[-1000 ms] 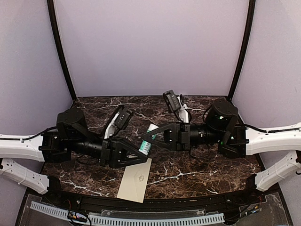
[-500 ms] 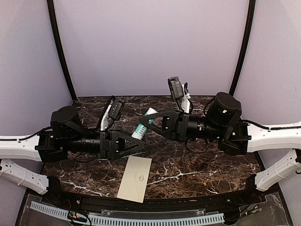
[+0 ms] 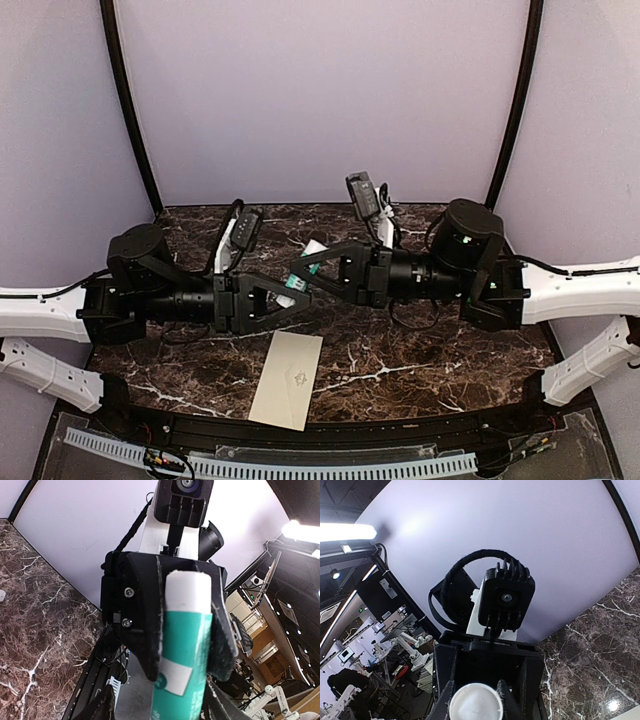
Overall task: Place the letter into the envelope and seal it
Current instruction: Screw the solid glue.
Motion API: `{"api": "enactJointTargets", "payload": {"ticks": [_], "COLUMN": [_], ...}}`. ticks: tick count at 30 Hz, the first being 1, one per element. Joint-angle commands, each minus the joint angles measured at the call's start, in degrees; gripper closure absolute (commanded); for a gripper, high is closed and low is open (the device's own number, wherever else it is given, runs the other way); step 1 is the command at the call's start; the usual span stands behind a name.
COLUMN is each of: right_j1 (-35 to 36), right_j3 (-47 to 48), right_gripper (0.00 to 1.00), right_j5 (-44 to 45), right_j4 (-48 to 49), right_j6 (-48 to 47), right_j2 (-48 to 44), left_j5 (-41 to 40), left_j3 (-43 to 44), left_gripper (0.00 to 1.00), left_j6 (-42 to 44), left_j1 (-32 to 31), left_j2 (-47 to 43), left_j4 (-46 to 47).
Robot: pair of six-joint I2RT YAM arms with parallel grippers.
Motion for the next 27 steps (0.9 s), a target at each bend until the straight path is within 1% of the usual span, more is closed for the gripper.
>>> {"api": "enactJointTargets", "payload": {"ticks": [1,2,4,9,10,15,16,17,19,20,21,22,25,27], "right_j1": [0.5,0.5,0.6,0.6,0.6,0.6,0.6,0.7,0.7,0.6,0.6,0.7,0.7,0.5], "right_j3": [2.3,2.3,2.5,3.2,3.3,3.6,3.7,3.7,3.7,3.6,3.6,3.6,3.7,3.6], "right_gripper": [1.0,1.0,1.0,1.0,1.0,1.0,1.0,1.0,1.0,0.99,0.94,0.85,0.52,0.36], "right_j5": [-1.3,-1.8,-2.1,-3.0,-3.0,-3.1,-3.1,-3.0,-2.5,-2.2,-1.7,-1.0,2.6,6.8], "right_j4": [1.3,1.2,1.0,0.2,-0.2,-0.9,-1.0,-1.1,-1.5,-1.9,-2.3,-3.1,-7.1,-12.3], "right_j6": [-0.7,-0.6,-0.7,-0.7,-0.7,-0.9,-1.0,-1.0,-1.1,-1.1,-1.3,-1.4,-2.5,-3.1], "right_j2": [0.7,0.8,1.0,1.5,1.6,1.9,1.8,1.8,1.6,1.4,1.2,0.8,-0.7,-2.5], "left_j5": [-0.7,-0.5,0.0,1.1,1.6,2.2,2.2,2.2,2.3,2.3,2.1,2.1,2.9,4.3], "left_j3": [-0.2,-0.3,-0.2,0.3,0.4,0.9,0.9,1.0,1.0,1.0,1.1,1.2,2.3,3.6], "left_gripper": [0.45,0.47,0.55,0.62,0.66,0.75,0.8,0.82,0.94,0.95,0.98,0.99,1.0,1.0], "left_j6": [-1.0,-1.2,-1.2,-1.2,-1.2,-1.1,-1.0,-1.0,-1.1,-1.1,-1.2,-1.2,-0.7,0.8], "left_j1": [1.0,1.1,1.3,1.7,1.7,1.8,1.9,1.9,2.2,2.4,2.5,3.0,5.3,7.8], "left_j2": [-2.4,-2.5,-2.6,-2.1,-1.8,-1.3,-1.3,-1.3,-1.3,-1.4,-1.4,-1.5,-1.8,-2.0], "left_j4": [3.0,3.0,2.9,1.8,1.7,0.9,0.7,0.5,-0.1,-0.7,-1.1,-2.1,-6.7,-11.2]}}
